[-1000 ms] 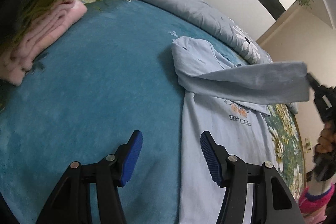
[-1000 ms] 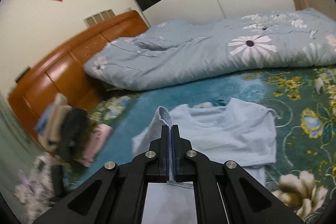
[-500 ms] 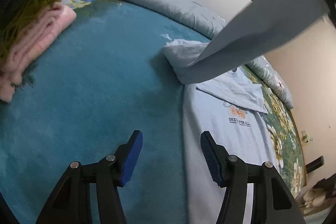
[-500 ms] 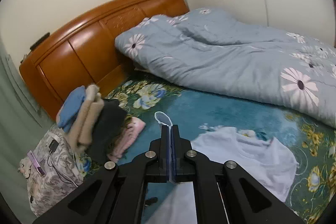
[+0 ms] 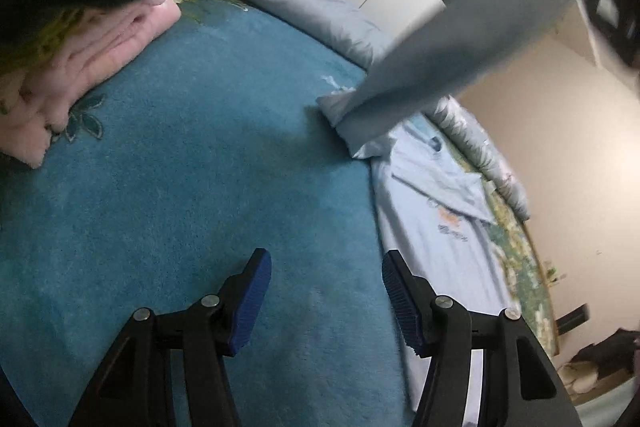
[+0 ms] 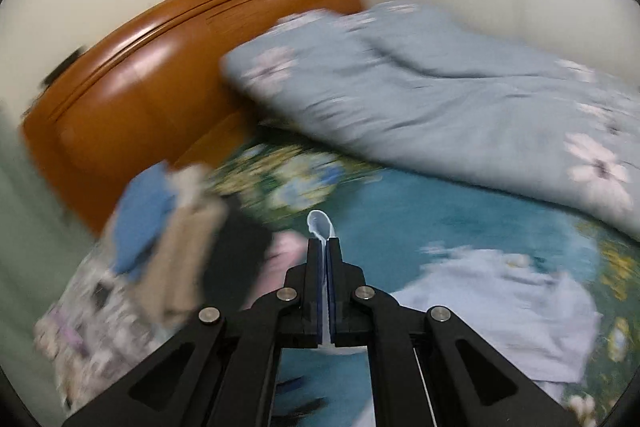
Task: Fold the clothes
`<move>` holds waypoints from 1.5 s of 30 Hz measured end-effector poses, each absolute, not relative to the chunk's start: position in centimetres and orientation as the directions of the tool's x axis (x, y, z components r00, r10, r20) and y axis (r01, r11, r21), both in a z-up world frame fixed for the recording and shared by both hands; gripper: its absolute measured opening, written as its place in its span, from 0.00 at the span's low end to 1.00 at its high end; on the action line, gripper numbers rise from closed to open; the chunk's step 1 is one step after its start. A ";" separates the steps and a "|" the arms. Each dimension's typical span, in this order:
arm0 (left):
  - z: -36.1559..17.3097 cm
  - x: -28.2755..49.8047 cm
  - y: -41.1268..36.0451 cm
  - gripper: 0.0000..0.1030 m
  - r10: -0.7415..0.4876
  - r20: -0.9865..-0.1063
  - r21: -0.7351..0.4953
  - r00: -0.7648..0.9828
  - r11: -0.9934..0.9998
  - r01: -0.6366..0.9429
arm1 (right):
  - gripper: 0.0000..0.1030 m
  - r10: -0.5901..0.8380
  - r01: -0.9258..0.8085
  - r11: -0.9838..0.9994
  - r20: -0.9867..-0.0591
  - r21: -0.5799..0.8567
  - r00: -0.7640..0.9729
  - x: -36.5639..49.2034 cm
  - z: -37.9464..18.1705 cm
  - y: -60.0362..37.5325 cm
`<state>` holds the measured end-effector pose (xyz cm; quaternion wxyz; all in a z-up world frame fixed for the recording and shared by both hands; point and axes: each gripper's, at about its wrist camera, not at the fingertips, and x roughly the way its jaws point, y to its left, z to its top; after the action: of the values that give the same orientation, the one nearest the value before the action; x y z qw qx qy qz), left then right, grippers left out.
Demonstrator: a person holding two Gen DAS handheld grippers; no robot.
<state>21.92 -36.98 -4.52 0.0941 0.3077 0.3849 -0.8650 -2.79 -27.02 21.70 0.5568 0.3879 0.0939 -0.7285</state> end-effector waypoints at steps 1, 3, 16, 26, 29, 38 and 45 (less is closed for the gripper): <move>-4.4 22.1 -37.1 0.61 0.077 -0.597 -0.616 -0.798 -0.681 0.396 | 0.02 -0.730 0.863 -0.414 -0.672 0.290 -0.124 -4.6 21.5 -25.9; -4.3 22.2 -37.2 0.62 0.079 -0.590 -0.625 -0.804 -0.676 0.392 | 0.02 -0.701 0.820 -0.506 -0.682 0.269 -0.209 -8.1 20.7 -23.5; -5.2 21.2 -36.9 0.63 0.066 -0.631 -0.574 -0.773 -0.709 0.409 | 0.02 -0.433 0.391 -0.872 -0.835 0.294 -0.338 -24.1 3.5 -9.7; -3.7 18.0 -36.2 0.63 0.061 -0.675 -0.505 -0.735 -0.765 0.400 | 0.03 -0.373 0.429 -0.881 -0.851 0.200 -0.370 -24.1 -3.5 -7.7; -1.9 15.6 -36.3 0.63 0.051 -0.683 -0.474 -0.728 -0.790 0.389 | 0.15 -0.354 0.478 -0.870 -0.829 0.123 -0.432 -22.9 -2.9 -8.0; 0.6 5.4 -37.4 0.63 -0.135 -0.763 -0.214 -0.632 -0.869 0.445 | 0.40 -0.464 0.473 -0.857 -0.700 0.202 -0.542 -20.1 -0.1 -8.2; -2.1 0.3 -37.5 0.63 -0.265 -0.807 0.062 -0.528 -0.926 0.371 | 0.40 -0.629 0.533 -0.752 -0.665 0.388 -0.404 -19.6 -2.8 -8.6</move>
<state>0.34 -37.48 -2.09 0.1825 0.4502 0.0588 -0.8721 -19.61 -8.65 -2.80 0.3472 0.4211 -0.0570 -0.8360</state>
